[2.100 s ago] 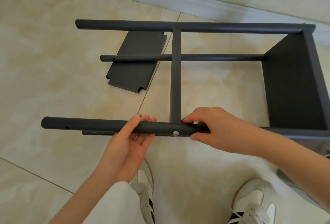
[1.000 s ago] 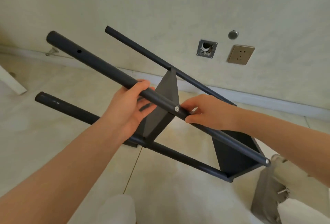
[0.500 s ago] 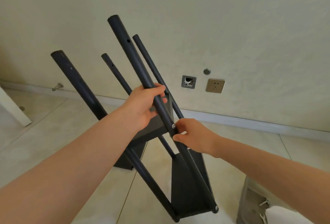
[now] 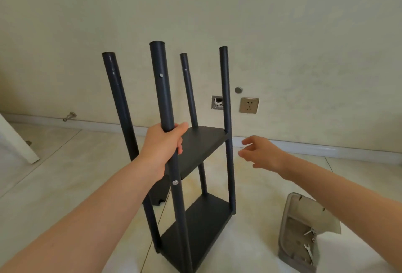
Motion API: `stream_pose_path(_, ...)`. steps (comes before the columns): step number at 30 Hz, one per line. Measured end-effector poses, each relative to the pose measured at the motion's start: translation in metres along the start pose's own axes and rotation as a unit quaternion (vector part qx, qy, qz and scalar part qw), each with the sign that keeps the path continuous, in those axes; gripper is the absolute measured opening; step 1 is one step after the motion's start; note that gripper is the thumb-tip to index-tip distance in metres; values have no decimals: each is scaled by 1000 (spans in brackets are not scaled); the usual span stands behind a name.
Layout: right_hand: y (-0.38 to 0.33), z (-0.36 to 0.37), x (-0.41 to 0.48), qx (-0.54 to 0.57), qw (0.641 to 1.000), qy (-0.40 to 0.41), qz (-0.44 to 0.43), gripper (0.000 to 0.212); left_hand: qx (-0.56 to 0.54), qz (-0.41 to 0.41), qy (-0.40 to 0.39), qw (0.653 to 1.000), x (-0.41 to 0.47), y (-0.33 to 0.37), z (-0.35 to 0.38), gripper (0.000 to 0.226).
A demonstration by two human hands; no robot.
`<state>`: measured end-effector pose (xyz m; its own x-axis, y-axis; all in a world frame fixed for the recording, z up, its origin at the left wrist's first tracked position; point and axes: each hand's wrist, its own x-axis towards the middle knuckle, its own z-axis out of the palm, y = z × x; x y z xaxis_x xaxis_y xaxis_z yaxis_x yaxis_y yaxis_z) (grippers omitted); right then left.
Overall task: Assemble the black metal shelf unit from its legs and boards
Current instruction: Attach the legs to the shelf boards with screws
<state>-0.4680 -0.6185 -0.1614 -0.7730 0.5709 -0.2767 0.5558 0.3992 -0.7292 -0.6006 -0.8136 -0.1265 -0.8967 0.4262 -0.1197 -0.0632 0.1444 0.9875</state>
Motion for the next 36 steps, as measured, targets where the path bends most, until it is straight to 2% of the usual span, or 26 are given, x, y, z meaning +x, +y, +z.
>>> stream_pose_path(2, 10, -10, 4, 9, 1000, 19, 15, 46, 36, 9, 11, 999, -3, -1, -1, 19)
stream_pose_path(5, 19, -24, 11, 13, 999, 45, 25, 52, 71, 20, -12, 997, -7, 0, -4, 20)
stream_pose_path(10, 25, -35, 21, 122, 989, 71, 51, 61, 131, 50, -47, 989, -9, 5, -9, 23)
stream_pose_path(16, 32, -33, 26, 183, 977, 85, 65, 38, 147, 86, -38, 985, -1, 2, -13, 25)
stream_pose_path(19, 34, -34, 22, 177, 979, 80, 57, 31, 136, 113, 3, 984, 5, -1, -15, 29)
stream_pose_path(24, 31, -33, 17, 170, 981, 84, 36, 51, 132, 165, 56, 976, 13, -2, -11, 21)
stream_pose_path(27, 31, -36, 13, 166, 981, 94, 28, 56, 117, 184, 78, 973, 22, -3, -9, 16)
stream_pose_path(36, 57, -61, -16, 110, 984, 138, -7, 47, 106, 201, 66, 972, 46, -13, 17, 14)
